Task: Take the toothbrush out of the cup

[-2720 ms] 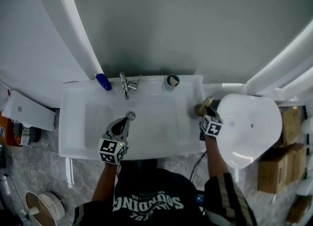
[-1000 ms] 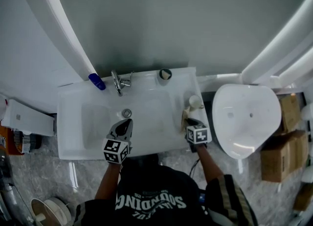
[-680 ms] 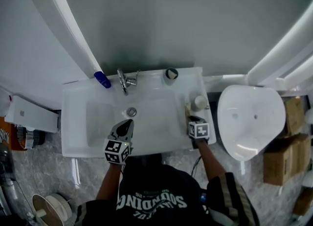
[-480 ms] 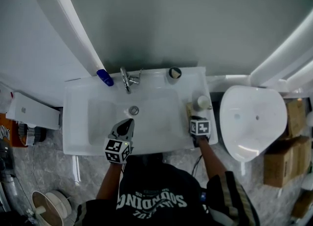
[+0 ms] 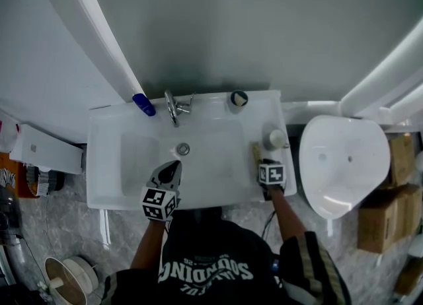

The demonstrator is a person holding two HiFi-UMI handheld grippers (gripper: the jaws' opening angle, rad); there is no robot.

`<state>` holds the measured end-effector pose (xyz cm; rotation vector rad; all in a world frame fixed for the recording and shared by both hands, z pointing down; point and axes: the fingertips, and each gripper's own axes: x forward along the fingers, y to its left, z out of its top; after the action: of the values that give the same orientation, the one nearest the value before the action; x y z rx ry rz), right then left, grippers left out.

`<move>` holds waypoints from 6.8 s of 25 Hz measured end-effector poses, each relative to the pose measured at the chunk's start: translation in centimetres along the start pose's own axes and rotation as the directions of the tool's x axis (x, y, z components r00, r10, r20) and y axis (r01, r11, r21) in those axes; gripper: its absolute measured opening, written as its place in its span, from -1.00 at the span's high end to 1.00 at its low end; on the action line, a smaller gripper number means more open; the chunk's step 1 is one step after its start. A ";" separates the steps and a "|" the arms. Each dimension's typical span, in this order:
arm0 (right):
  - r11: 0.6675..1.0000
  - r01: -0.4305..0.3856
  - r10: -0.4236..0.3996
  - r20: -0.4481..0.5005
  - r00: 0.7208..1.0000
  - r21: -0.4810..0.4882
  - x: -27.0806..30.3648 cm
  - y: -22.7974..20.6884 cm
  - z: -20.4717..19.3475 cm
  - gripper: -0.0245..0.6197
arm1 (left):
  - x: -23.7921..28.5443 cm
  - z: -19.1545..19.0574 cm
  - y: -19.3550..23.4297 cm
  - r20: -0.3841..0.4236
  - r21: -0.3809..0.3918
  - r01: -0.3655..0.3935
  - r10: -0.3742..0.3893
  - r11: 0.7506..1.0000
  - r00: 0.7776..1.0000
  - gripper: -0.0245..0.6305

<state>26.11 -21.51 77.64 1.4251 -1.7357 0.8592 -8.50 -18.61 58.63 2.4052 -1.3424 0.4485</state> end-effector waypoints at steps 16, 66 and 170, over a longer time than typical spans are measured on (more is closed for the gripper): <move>0.992 -0.117 0.123 0.216 0.969 -0.041 -5.1 3.9 6.8 0.83 | 1.1 2.4 -0.4 0.049 0.026 0.024 -0.026 0.999 0.998 0.93; 0.994 0.045 -0.084 0.455 0.887 0.095 1.7 6.5 25.9 0.41 | -1.8 1.3 6.8 0.016 -0.061 -0.107 0.108 0.992 0.994 0.93; 0.907 0.151 -0.105 0.138 0.985 -0.394 -7.4 3.6 -4.3 0.38 | 3.9 -0.6 -5.4 -0.048 0.022 0.255 -0.254 0.967 0.966 0.93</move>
<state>24.06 -13.56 73.36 1.3064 -1.7547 0.3247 -1.99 -18.67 60.08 2.5293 -0.9952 0.4495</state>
